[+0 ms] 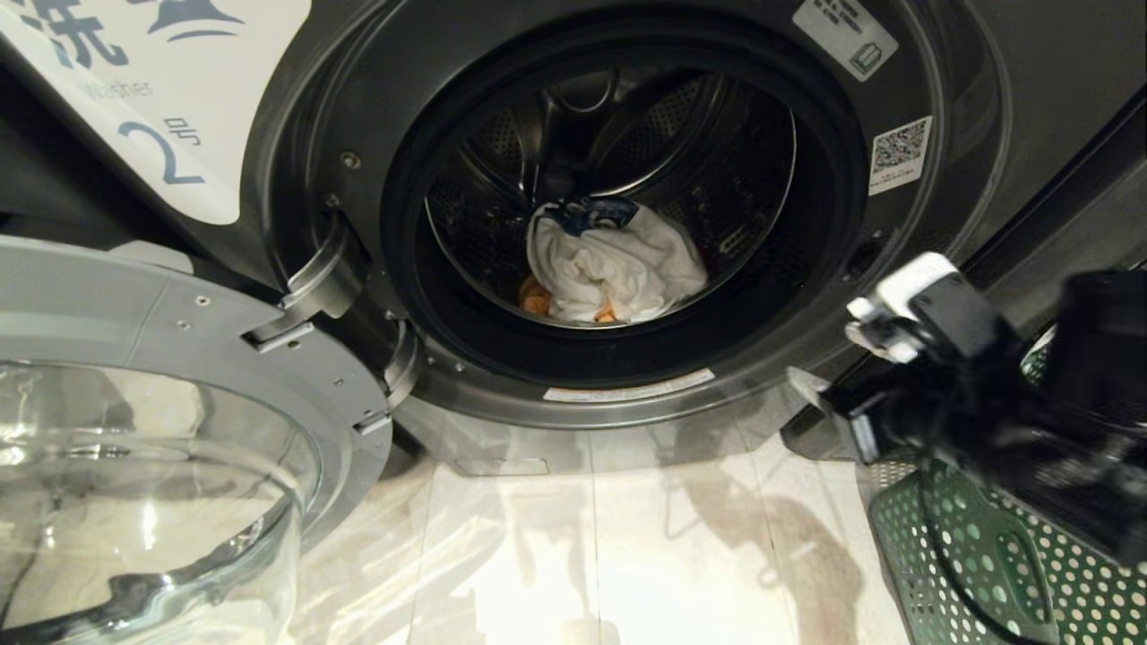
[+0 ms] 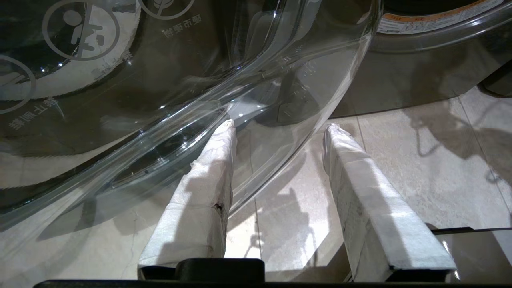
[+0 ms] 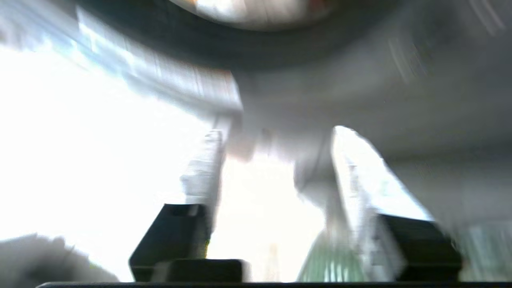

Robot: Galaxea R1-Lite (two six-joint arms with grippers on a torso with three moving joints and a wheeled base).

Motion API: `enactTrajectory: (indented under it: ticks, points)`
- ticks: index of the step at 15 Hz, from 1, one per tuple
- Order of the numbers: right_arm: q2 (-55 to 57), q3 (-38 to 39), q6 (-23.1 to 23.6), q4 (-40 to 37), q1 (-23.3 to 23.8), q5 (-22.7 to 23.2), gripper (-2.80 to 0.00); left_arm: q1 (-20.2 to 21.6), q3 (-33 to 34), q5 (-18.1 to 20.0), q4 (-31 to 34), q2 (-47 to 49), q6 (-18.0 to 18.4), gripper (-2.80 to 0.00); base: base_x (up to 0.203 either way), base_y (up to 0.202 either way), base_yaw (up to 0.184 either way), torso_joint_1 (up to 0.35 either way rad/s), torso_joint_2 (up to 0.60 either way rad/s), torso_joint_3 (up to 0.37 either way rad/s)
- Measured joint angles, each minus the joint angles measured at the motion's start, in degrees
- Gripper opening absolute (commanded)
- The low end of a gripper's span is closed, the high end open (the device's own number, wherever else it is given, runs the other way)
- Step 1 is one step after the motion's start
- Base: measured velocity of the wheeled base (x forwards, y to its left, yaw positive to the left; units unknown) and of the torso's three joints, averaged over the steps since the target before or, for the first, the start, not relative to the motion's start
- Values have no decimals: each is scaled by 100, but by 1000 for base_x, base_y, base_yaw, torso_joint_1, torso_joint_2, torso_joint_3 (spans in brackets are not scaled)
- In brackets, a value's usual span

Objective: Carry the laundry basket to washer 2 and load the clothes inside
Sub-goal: Close the washing machine door with the left hand

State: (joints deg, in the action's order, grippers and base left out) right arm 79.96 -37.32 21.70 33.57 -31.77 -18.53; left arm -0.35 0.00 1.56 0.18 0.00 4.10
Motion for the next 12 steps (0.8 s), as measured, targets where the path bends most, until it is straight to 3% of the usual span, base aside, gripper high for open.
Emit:
enactTrajectory:
  ticks: [4,7,9,12]
  points:
    - [-2081,1670,-1302,-2162,71,-616,-280,0,0,0,-2,0,0,-280,0,0,0,0,0,0]
    - [-3242,2706,-2003,-2636,166,-788,-280,0,0,-3,-2,0,0,-280,0,0,0,0,0,0]
    - [-3859,3308,-2113,-2701,497,-754,-280,2,0,0,-2,0,0,-280,0,0,0,0,0,0]
    - [-4602,3598,-1900,-2693,1672,-141,-280,0,0,0,-1,0,-5,-280,0,0,0,0,0,0]
